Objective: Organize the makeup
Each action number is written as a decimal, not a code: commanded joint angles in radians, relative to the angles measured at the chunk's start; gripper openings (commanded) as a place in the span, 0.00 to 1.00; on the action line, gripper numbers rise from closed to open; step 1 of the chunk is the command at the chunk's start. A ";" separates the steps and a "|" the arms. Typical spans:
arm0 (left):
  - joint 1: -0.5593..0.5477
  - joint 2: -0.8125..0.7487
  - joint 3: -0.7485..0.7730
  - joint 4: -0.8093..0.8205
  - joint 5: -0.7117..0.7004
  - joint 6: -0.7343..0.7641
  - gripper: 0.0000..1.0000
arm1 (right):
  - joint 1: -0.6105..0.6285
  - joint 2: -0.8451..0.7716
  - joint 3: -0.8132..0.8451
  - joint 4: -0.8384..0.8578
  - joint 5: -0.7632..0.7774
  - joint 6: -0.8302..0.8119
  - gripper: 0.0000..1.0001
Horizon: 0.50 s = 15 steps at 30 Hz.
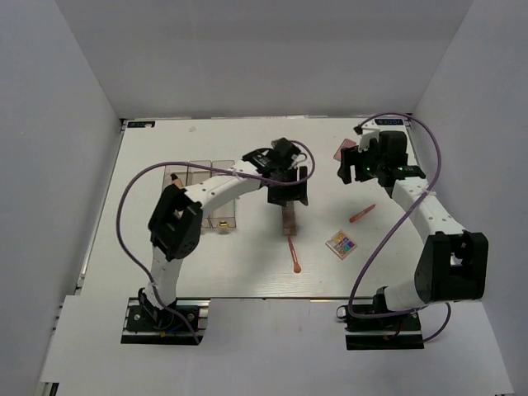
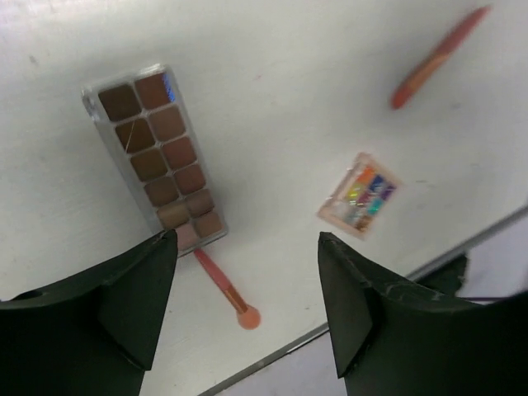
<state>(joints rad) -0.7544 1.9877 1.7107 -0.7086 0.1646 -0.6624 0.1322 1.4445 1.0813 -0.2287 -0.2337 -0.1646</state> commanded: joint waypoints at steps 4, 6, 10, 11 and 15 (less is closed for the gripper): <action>-0.072 0.115 0.087 -0.184 -0.238 -0.054 0.82 | -0.075 -0.064 -0.050 -0.009 -0.030 0.049 0.79; -0.083 0.137 0.104 -0.198 -0.264 -0.059 0.83 | -0.095 -0.072 -0.057 -0.006 -0.050 0.056 0.79; -0.092 0.189 0.130 -0.215 -0.295 -0.060 0.87 | -0.114 -0.082 -0.076 0.000 -0.067 0.065 0.79; -0.092 0.195 0.133 -0.216 -0.298 -0.060 0.87 | -0.118 -0.085 -0.080 0.003 -0.070 0.065 0.79; -0.092 0.223 0.147 -0.206 -0.301 -0.063 0.88 | -0.120 -0.096 -0.098 0.011 -0.088 0.074 0.79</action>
<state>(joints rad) -0.8406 2.2185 1.8118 -0.9131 -0.0990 -0.7158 0.0185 1.3849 0.9947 -0.2379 -0.2859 -0.1078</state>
